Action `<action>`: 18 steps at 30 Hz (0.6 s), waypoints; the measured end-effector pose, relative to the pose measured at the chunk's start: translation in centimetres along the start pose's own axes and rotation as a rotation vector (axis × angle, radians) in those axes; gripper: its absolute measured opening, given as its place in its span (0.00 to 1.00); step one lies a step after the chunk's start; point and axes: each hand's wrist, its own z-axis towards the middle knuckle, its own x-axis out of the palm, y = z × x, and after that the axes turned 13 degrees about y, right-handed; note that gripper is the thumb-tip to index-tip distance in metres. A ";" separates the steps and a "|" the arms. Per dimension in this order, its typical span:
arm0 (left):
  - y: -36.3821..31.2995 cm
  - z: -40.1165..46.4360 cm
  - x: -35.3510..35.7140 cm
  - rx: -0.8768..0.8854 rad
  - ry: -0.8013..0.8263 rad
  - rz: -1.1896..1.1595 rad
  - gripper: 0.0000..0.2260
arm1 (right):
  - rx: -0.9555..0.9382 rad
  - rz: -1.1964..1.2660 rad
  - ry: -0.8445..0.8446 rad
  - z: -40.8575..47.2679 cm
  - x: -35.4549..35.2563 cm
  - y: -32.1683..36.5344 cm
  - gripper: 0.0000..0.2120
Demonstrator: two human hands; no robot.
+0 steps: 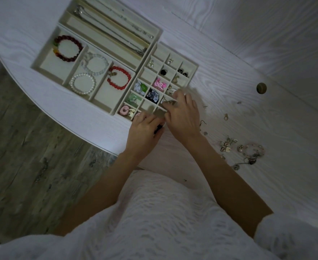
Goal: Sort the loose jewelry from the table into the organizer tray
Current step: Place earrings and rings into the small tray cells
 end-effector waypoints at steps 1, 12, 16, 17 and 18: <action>0.0 0.0 0.0 0.002 0.002 0.003 0.04 | 0.001 0.002 -0.008 0.0 -0.1 0.0 0.17; 0.1 0.1 -0.4 -0.014 0.000 -0.001 0.08 | 0.022 0.010 -0.062 -0.5 -0.3 -0.6 0.09; 0.7 1.4 -1.5 -0.043 -0.073 0.106 0.08 | 0.031 0.004 -0.057 -0.4 0.0 -0.5 0.08; 0.8 2.0 -1.9 -0.040 -0.061 0.150 0.08 | 0.034 0.004 -0.062 -0.3 0.0 -0.5 0.07; 0.9 2.8 -2.2 -0.031 -0.036 0.196 0.08 | 0.042 0.007 -0.070 -0.2 0.1 -0.4 0.06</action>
